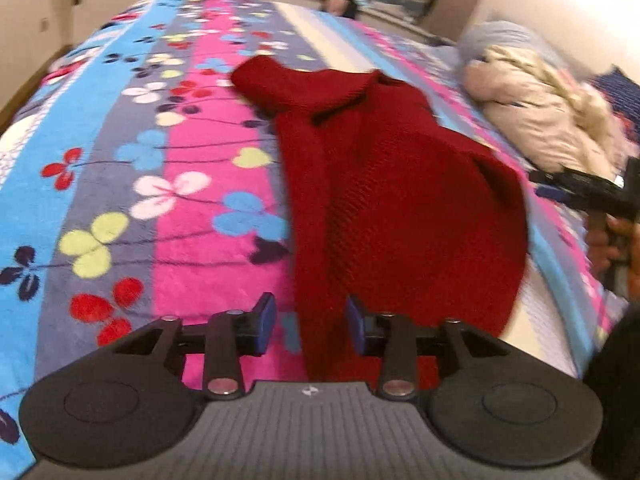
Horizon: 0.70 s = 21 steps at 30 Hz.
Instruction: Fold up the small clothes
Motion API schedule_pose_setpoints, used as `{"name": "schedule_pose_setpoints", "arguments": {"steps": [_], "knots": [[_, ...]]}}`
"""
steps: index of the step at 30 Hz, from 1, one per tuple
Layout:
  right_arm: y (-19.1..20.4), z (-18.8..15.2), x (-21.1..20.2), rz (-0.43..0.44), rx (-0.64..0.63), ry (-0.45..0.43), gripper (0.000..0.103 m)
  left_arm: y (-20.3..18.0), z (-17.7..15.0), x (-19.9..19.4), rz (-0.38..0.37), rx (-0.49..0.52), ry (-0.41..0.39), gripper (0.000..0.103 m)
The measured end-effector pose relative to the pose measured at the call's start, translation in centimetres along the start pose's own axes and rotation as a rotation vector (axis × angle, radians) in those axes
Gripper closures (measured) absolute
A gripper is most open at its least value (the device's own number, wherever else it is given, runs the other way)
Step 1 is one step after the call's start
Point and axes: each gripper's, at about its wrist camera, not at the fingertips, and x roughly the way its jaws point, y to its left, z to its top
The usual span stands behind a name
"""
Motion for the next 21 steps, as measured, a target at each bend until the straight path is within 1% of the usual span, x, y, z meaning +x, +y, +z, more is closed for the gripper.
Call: {"name": "schedule_pose_setpoints", "arguments": {"steps": [1, 3, 4, 6, 9, 11, 12, 13, 14, 15, 18, 21], "knots": [[-0.1, 0.0, 1.0, 0.013, 0.029, 0.010, 0.030, 0.3, 0.3, 0.5, 0.009, -0.019, 0.007, 0.058], [-0.5, 0.1, 2.5, 0.040, 0.093, 0.025, 0.027, 0.3, 1.1, 1.2, 0.018, -0.055, 0.017, 0.058], [-0.8, 0.2, 3.4, 0.062, 0.131, 0.045, 0.027, 0.3, 1.3, 1.4, 0.019, -0.067, 0.016, 0.058], [-1.1, 0.0, 4.5, 0.076, 0.170, 0.071, 0.027, 0.3, 1.7, 2.1, 0.023, -0.084, 0.013, 0.058], [-0.9, 0.1, 5.8, 0.085, 0.157, 0.082, 0.027, 0.1, 2.0, 2.9, 0.032, -0.096, 0.017, 0.060], [-0.6, 0.0, 6.3, 0.085, 0.131, 0.076, 0.037, 0.0, 2.1, 3.3, 0.040, -0.086, 0.017, 0.061], [-0.5, -0.1, 6.3, 0.092, 0.125, 0.066, 0.056, -0.1, 2.1, 3.6, 0.046, -0.080, 0.019, 0.063], [-0.4, -0.2, 6.0, 0.098, 0.115, 0.059, 0.082, -0.1, 2.1, 3.9, 0.053, -0.072, 0.023, 0.069], [-0.3, -0.3, 5.4, 0.103, 0.098, 0.050, 0.093, -0.2, 2.0, 4.1, 0.057, -0.067, 0.028, 0.082], [-0.1, -0.3, 4.5, 0.108, 0.075, 0.033, 0.094, -0.2, 2.0, 4.4, 0.056, -0.064, 0.034, 0.088], [0.0, 0.4, 0.9, 0.100, 0.036, -0.028, 0.095, -0.8, 1.9, 4.4, 0.075, -0.033, 0.024, 0.090], [0.5, 0.7, -4.7, 0.084, 0.052, -0.116, 0.096, -1.3, 1.8, 3.5, 0.067, -0.028, -0.005, 0.091]]}}
